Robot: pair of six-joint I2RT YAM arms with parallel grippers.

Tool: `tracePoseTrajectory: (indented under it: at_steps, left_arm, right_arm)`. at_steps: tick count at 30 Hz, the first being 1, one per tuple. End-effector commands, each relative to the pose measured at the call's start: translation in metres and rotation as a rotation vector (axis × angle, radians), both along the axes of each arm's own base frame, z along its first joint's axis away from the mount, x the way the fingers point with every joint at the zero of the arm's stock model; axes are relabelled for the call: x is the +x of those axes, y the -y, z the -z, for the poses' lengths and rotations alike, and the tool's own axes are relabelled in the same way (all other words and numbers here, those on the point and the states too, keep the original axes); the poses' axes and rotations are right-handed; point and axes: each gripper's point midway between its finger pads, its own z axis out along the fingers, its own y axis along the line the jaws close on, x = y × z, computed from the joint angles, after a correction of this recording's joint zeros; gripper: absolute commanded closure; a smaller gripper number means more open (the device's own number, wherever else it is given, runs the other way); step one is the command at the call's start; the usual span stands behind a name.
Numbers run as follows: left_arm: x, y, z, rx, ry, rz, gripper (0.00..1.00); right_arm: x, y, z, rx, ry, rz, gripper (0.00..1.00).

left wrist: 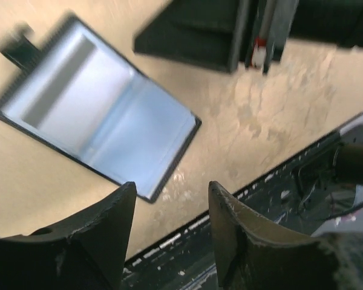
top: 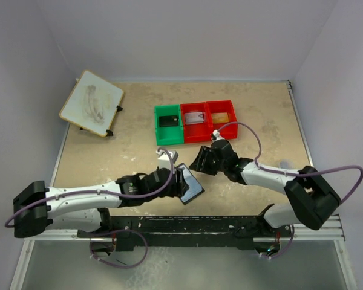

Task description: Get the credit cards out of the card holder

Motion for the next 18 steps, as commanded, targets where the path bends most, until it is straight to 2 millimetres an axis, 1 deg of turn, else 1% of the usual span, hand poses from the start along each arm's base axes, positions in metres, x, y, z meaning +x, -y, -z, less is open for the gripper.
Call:
tracePoseTrajectory:
  at_steps: [1,3,5,8,10,12,13,15,18]
  left_arm:
    - [0.043,-0.042,-0.025,0.126,0.128,-0.088,0.51]
    - [0.063,-0.058,-0.023,0.145,0.125,-0.150,0.51]
    - [0.082,-0.067,-0.021,0.159,0.127,-0.185,0.52]
    - [0.099,-0.055,-0.017,0.147,0.121,-0.146,0.52]
    - [0.109,-0.048,-0.011,0.179,0.107,-0.140,0.54]
    - [0.113,-0.039,-0.006,0.194,0.095,-0.110,0.56]
    - [0.114,-0.032,-0.005,0.184,0.093,-0.086,0.57]
    - [0.112,-0.024,0.002,0.187,0.083,-0.037,0.57]
    - [0.112,-0.023,0.016,0.238,0.067,-0.003,0.58]
  right_arm:
    - [0.007,-0.008,-0.036,0.084,0.074,0.018,0.48]
    - [-0.003,-0.020,-0.044,0.183,0.070,0.010,0.50]
    - [-0.010,-0.031,-0.048,0.253,0.067,0.020,0.52]
    - [-0.017,-0.046,-0.046,0.297,0.033,0.025,0.55]
    - [-0.021,-0.055,-0.043,0.312,0.013,0.024,0.55]
    - [-0.023,-0.059,-0.037,0.316,-0.006,0.047,0.55]
    - [-0.023,-0.059,-0.033,0.314,-0.019,0.064,0.56]
    - [-0.024,-0.056,-0.023,0.306,-0.049,0.100,0.56]
    - [-0.026,-0.052,-0.007,0.288,-0.087,0.128,0.57]
